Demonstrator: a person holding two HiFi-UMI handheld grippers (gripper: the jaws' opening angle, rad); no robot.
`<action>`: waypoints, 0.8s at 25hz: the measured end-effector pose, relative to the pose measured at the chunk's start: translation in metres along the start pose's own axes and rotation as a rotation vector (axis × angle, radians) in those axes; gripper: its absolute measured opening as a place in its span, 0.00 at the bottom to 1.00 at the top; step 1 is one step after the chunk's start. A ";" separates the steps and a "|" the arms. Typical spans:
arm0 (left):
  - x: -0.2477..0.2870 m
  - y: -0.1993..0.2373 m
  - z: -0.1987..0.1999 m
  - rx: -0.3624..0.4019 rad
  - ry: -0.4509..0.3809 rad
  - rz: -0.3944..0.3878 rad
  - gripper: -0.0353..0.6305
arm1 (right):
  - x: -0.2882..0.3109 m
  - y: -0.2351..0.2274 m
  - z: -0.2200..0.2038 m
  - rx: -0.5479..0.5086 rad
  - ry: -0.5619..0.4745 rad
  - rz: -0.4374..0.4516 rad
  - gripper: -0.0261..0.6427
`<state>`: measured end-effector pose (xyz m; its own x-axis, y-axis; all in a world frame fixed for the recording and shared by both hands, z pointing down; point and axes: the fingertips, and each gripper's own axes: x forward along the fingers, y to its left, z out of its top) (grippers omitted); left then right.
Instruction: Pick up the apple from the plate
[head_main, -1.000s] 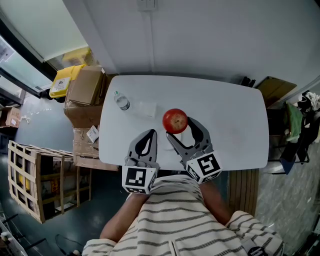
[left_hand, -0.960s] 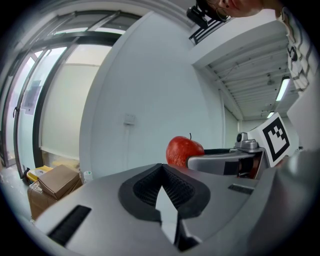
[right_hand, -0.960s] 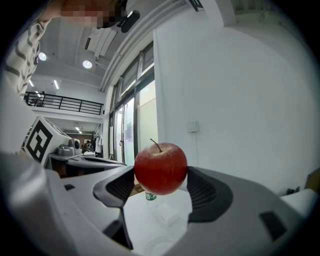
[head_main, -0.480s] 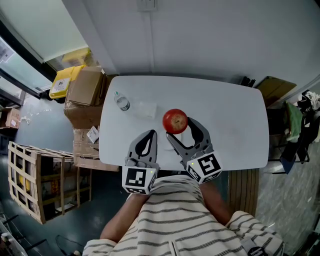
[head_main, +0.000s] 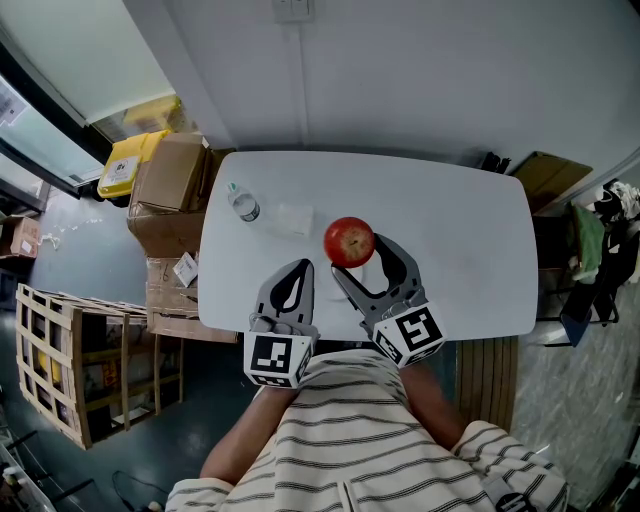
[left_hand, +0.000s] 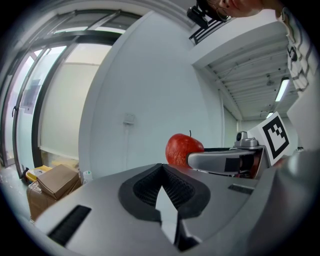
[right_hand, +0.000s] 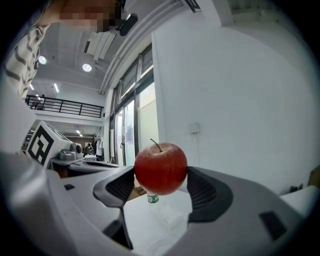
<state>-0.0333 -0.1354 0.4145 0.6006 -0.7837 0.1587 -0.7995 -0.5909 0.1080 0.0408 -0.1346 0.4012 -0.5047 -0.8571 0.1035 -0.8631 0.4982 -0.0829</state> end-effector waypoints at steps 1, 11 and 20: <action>0.000 0.000 0.000 0.001 0.000 -0.001 0.06 | 0.000 0.000 0.001 0.002 -0.005 0.001 0.54; 0.001 0.000 -0.001 0.000 0.000 -0.006 0.06 | -0.001 0.001 0.003 -0.011 -0.019 0.004 0.54; 0.000 0.002 0.001 0.004 -0.002 0.002 0.06 | 0.000 -0.003 0.002 0.023 -0.017 0.000 0.54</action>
<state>-0.0349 -0.1366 0.4134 0.5988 -0.7853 0.1574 -0.8008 -0.5898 0.1041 0.0433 -0.1359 0.3993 -0.5041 -0.8593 0.0869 -0.8624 0.4952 -0.1056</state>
